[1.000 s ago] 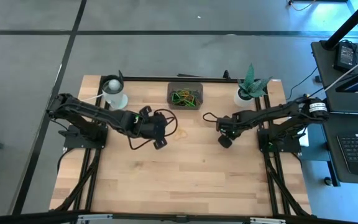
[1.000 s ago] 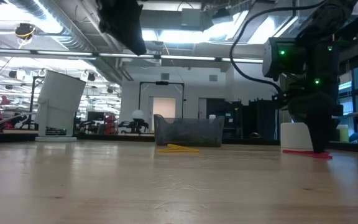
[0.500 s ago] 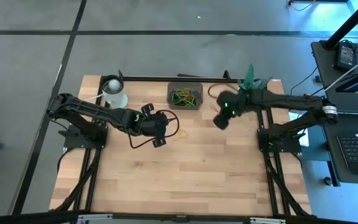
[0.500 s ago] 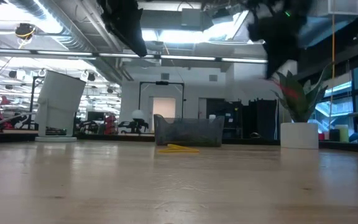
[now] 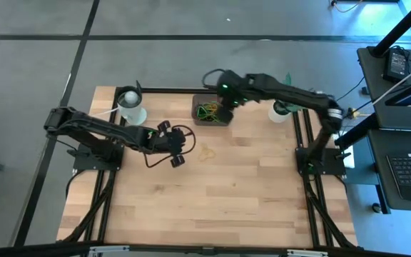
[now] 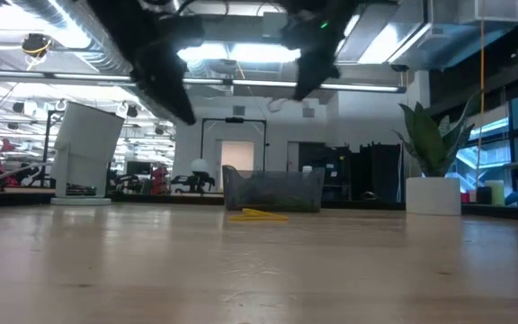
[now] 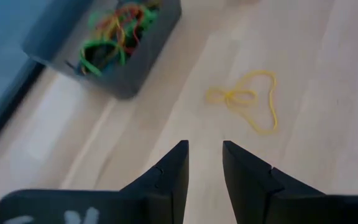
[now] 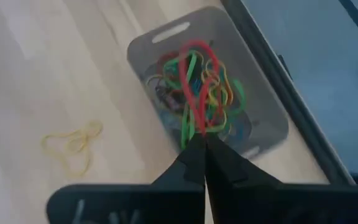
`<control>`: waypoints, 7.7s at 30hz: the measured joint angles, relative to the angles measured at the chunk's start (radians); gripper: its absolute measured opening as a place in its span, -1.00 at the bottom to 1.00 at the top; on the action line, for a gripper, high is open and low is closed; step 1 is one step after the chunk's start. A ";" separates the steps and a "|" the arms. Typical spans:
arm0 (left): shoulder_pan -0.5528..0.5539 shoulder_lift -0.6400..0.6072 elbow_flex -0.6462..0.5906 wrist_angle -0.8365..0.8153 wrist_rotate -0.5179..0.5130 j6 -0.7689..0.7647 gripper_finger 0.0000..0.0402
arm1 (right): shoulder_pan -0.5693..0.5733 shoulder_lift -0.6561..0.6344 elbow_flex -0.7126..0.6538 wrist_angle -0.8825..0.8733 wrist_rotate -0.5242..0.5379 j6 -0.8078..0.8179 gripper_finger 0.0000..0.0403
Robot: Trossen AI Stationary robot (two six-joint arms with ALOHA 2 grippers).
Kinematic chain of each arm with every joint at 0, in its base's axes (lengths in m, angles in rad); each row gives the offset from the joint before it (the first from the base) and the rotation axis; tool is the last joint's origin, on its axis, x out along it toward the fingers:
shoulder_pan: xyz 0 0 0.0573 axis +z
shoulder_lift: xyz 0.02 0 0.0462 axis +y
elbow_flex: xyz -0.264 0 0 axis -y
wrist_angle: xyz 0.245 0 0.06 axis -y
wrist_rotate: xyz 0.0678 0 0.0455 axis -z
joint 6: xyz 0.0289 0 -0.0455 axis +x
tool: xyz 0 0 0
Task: Pick and place rubber bands into bin
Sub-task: Put the red rubber band into the bin, then put the yellow rubber band into the bin, then return to Home Position
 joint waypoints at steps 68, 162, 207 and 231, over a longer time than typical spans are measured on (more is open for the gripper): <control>0.405 -0.673 -0.431 0.195 0.377 0.240 -0.80 | -0.162 0.215 0.103 -0.042 -0.137 -0.082 -0.19; 0.237 0.666 0.425 -0.046 0.462 0.562 -0.97 | 0.589 -1.735 -1.461 0.654 0.034 0.014 -1.00; 0.603 0.618 0.821 -0.285 0.470 0.625 -0.98 | 0.446 -1.735 -1.695 1.050 -0.015 -0.180 -1.00; 0.595 0.700 0.820 -0.268 0.433 0.602 -0.63 | 0.446 -1.734 -1.695 1.035 -0.021 -0.171 -0.97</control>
